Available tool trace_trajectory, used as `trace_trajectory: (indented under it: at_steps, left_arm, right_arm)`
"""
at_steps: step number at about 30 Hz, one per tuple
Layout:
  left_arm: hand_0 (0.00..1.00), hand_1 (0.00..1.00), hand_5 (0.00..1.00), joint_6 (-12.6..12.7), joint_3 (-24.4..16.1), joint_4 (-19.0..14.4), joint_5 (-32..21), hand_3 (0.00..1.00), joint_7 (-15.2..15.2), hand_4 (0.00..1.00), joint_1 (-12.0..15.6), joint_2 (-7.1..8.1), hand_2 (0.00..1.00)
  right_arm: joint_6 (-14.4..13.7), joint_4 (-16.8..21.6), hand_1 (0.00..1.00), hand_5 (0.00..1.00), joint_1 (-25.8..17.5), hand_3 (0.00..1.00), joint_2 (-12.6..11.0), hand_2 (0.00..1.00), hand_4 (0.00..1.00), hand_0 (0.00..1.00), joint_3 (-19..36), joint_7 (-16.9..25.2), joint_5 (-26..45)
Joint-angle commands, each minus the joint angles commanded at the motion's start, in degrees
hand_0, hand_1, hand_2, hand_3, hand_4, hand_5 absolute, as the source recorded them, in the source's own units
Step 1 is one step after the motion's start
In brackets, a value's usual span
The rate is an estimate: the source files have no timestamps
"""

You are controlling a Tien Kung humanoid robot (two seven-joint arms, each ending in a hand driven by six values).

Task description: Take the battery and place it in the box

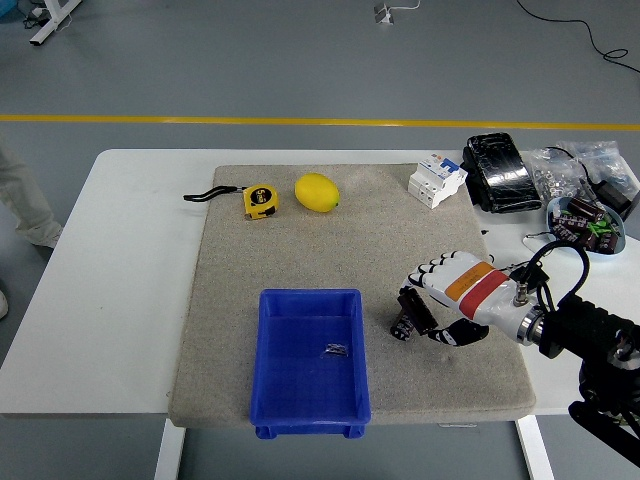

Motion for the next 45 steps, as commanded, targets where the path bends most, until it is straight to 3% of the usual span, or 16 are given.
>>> trace_trajectory:
  at_steps: [12, 21, 22, 27, 28, 39, 40, 45]
  left_arm:
    - [0.752, 0.785, 0.676, -0.1, 0.3, 0.0, -0.4, 0.694, 0.0, 0.725, 0.3, 0.20, 0.833]
    - [0.752, 0.785, 0.677, -0.7, -0.1, -0.3, 0.9, 0.695, 0.5, 0.726, 0.4, 0.52, 0.832]
    - [0.752, 0.784, 0.677, -0.8, -0.1, -0.3, 1.1, 0.697, 0.5, 0.726, 0.4, 0.56, 0.831]
    - [0.752, 0.784, 0.677, -0.9, -0.3, -0.3, 1.6, 0.697, 0.7, 0.726, 0.3, 0.63, 0.831]
    - [0.752, 0.783, 0.677, -1.0, -0.3, -0.3, 1.7, 0.695, 0.7, 0.726, 0.3, 0.66, 0.832]
    - [0.752, 0.783, 0.677, -1.6, -1.8, -0.2, 3.8, 0.694, 1.3, 0.726, 0.6, 0.69, 0.832]
    - [0.752, 0.780, 0.677, -1.6, -2.1, -0.2, 4.1, 0.694, 1.3, 0.725, 0.6, 0.68, 0.831]
    - [0.752, 0.780, 0.677, -1.7, -2.6, -0.2, 4.8, 0.694, 1.5, 0.725, 0.8, 0.64, 0.831]
  right_arm:
    - [1.5, 7.3, 0.648, 0.235, 3.7, 0.517, 1.8, 0.728, 0.830, 0.637, -2.9, -2.4, 0.1]
    - [3.3, 10.8, 0.648, 0.242, 8.9, 0.521, 4.3, 0.731, 0.839, 0.637, -10.8, -3.3, 3.6]
    - [3.7, 10.9, 0.665, 0.245, 9.7, 0.658, 4.5, 0.747, 0.872, 0.645, -11.8, -3.2, 3.8]
    - [5.8, 9.9, 0.665, 0.245, 13.0, 0.658, 6.0, 0.747, 0.872, 0.645, -14.3, -2.1, 5.0]
    - [5.7, 9.5, 0.685, 0.261, 13.5, 0.863, 6.3, 0.775, 0.933, 0.663, -14.5, -2.0, 5.2]
    - [8.2, 8.0, 0.712, 0.285, 15.2, 0.895, 8.5, 0.798, 0.969, 0.688, -16.2, -1.6, 5.8]
    - [8.3, 7.9, 0.743, 0.337, 15.2, 0.957, 8.5, 0.831, 0.998, 0.731, -16.4, -1.4, 5.9]
    - [7.9, 7.8, 0.743, 0.337, 14.9, 0.957, 8.5, 0.831, 0.998, 0.731, -16.0, -1.5, 6.3]
